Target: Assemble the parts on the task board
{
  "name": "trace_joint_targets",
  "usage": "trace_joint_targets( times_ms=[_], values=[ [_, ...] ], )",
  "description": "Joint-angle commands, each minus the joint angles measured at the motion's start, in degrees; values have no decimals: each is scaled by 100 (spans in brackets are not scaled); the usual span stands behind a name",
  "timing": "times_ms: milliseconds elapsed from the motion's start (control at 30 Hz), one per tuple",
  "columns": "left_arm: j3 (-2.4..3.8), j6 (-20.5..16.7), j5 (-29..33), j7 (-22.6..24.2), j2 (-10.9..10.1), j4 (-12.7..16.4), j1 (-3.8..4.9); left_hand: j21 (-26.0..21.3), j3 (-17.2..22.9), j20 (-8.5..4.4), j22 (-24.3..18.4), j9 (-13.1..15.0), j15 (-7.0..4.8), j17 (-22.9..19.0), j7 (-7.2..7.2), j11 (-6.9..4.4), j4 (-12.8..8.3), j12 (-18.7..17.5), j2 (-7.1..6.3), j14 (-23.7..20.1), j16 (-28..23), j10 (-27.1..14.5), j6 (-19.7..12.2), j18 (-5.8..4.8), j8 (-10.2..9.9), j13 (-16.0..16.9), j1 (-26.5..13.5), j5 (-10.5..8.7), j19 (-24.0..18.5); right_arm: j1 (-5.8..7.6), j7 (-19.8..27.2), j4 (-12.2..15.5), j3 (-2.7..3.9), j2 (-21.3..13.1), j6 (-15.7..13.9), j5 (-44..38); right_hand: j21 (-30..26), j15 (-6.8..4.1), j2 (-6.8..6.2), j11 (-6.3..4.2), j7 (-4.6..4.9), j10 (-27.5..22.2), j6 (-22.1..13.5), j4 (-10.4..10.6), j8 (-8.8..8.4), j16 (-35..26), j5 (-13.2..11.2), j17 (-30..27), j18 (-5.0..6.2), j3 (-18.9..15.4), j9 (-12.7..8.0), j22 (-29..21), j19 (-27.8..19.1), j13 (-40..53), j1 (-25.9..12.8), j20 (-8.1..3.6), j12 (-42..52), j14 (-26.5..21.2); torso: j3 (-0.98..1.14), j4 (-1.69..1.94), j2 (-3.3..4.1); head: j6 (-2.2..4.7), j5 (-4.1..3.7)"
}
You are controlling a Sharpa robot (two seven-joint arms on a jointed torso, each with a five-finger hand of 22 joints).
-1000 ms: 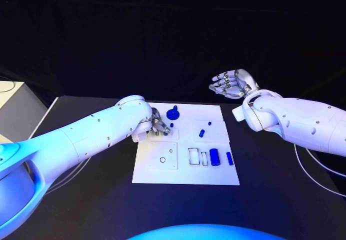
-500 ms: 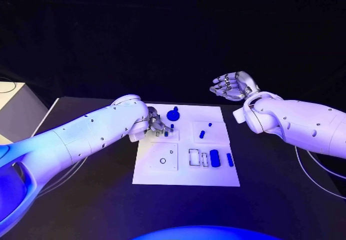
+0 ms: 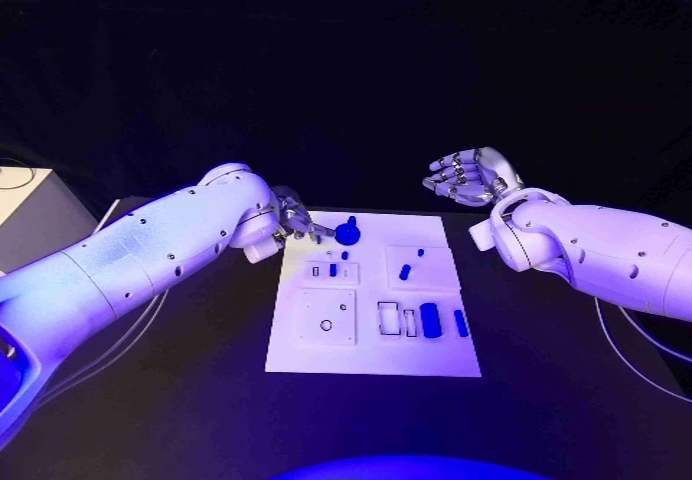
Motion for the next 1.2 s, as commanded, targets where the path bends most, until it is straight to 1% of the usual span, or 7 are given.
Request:
trace_joint_targets(
  times_ms=[33, 233, 367, 567, 733, 967, 1200],
  values=[
    [57, -336, 275, 303, -8, -105, 61, -114, 231, 39, -171, -225, 71, 542, 69, 57, -6, -124, -61, 256, -109, -161, -51, 112, -169, -204, 145, 38, -106, 3, 52, 33, 2, -16, 36, -16, -9, 4, 67, 49, 138, -8, 14, 2, -37, -41, 32, -14, 37, -30, -8, -15, -42, -12, 0, 21, -33, -46, -5, -5, 18, 30, 14],
    [108, -695, 413, 635, 89, -503, 152, -260, 1096, 128, -361, -734, 169, 479, 204, 168, -9, -355, -425, 219, -134, -507, -180, 146, -472, -654, 470, 40, -199, 24, 55, 73, 2, -29, 22, -22, -8, 4, 69, 49, 137, -8, 16, 1, -37, -42, 35, -17, 37, -32, -8, -18, -43, -14, 3, 21, -33, -47, 2, -26, 78, 74, 31],
    [115, -690, 395, 678, 200, -785, 212, -237, 1310, 139, -314, -803, 164, 493, 174, 156, -6, -184, -539, 226, -121, -395, 5, 140, -347, -506, 372, 38, -161, 42, 57, 90, 3, -28, 17, -27, -8, 4, 69, 49, 137, -8, 16, 1, -37, -42, 35, -17, 37, -32, -8, -18, -43, -14, 3, 21, -33, -47, -3, -44, 122, 107, 49],
    [90, -439, 312, 616, 370, -1141, 299, -60, 1499, 98, -25, -800, 119, 699, 117, 103, -2, 146, -585, 319, -9, -124, 69, 84, -152, -148, 110, 41, 26, 67, 62, 120, 7, -23, 11, -38, -8, 4, 69, 49, 137, -8, 16, 1, -37, -42, 35, -17, 37, -32, -8, -18, -43, -14, 3, 21, -33, -47, -3, -61, 185, 162, 90],
    [36, -256, 245, 557, 490, -1323, 347, 20, 1570, 81, 99, -805, 105, 762, 101, 86, 0, 236, -608, 349, 26, -60, 70, 60, -71, -68, -61, 36, 103, 85, 63, 144, 11, -27, 6, -48, -7, 4, 72, 48, 136, -7, 19, -1, -39, -45, 40, -21, 38, -35, -8, -24, -44, -16, 8, 22, -32, -46, -7, -60, 221, 165, 96],
    [-153, -55, 148, 485, 667, -1546, 404, 171, 1586, 44, 346, -720, 61, 950, 35, 34, 0, 442, -682, 422, 118, 115, 131, 13, 170, 160, -357, 21, 241, 111, 73, 168, 18, -21, -37, -54, -6, 11, 76, 55, 139, -33, 13, -6, -54, -61, 86, -42, 38, -48, -11, -46, -54, -27, 22, 28, -45, -57, -9, -80, 273, 211, 108],
    [-247, 47, -5, 379, 782, -1693, 416, 322, 1518, -12, 593, -561, -7, 1097, -60, -46, 0, 689, -680, 477, 186, 364, 250, -33, 405, 486, -539, 14, 380, 129, 99, 181, 25, 1, -62, -55, -11, 29, 85, 71, 148, -96, -4, -2, -82, -99, 118, -82, 35, -83, -18, -85, -86, -37, 27, 42, -79, -95, 1, -101, 317, 249, 126]
  ],
)
